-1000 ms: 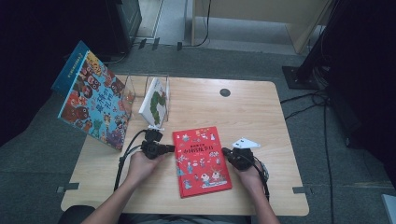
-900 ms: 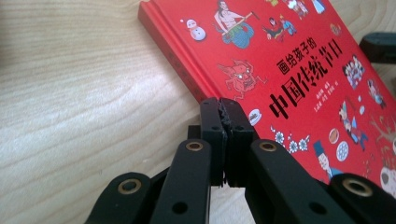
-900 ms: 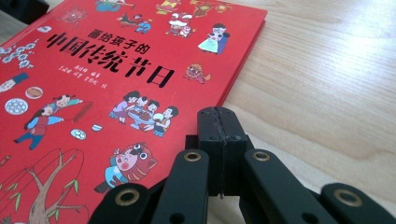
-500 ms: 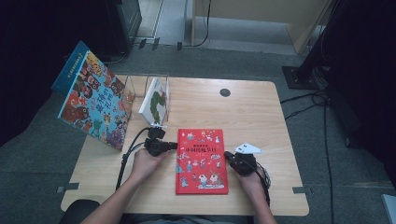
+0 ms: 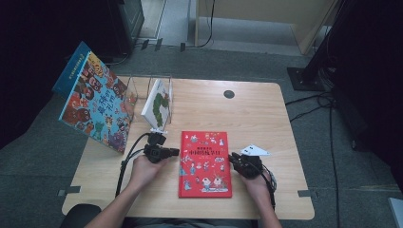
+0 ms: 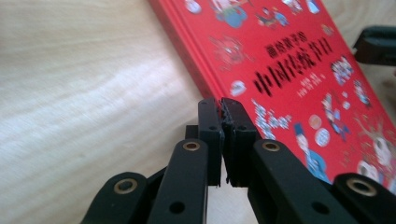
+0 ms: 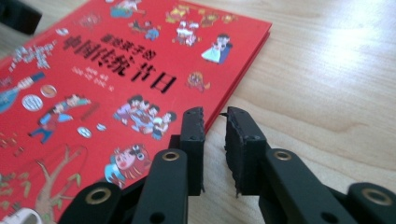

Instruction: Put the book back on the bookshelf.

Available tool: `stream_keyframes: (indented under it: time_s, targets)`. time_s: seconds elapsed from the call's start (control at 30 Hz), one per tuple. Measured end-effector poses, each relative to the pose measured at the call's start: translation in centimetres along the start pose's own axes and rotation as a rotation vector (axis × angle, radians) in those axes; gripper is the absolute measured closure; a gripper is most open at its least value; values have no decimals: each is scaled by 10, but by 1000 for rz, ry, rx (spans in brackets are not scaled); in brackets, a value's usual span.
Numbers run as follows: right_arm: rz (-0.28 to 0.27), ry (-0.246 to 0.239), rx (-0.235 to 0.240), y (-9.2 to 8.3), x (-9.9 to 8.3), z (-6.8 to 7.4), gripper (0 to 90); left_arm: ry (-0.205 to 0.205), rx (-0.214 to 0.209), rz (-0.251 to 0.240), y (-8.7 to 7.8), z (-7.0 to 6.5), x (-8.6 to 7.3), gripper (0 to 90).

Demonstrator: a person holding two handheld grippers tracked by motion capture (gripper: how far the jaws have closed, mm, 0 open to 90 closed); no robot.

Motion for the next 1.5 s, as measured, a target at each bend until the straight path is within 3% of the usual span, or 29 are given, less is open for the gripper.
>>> stream_keyframes:
  time_s: [0.1,0.3,0.4,0.77,1.0,1.1,1.33,1.5]
  targets:
    - [-6,28,24,-2,3,4,721,2,-2,6,-1,-3,-4,865]
    - [48,62,38,3,0,11,645,19,2,30,2,-9,-10,852]
    - [87,103,47,4,0,10,610,-11,-14,30,4,-11,-13,900]
    - [239,242,81,7,2,11,610,-25,11,18,3,-16,-17,900]
    - [330,274,71,9,8,6,624,-38,10,16,5,-21,-17,900]
    - [381,317,73,10,11,4,620,-40,12,14,6,-23,-17,900]
    - [428,413,69,12,16,2,630,-46,17,13,7,-24,-17,900]
    - [441,433,77,12,15,1,652,-49,22,11,6,-24,-17,900]
Point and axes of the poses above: each handheld gripper's, and its own axes: y roughly forward along the jaws, x roughly out of its top, z roughly to its left, the point moved 9 cm from there along y, roughly forward along the jaws, and after that the axes turned 15 degrees about y, right-handed, at the moved point
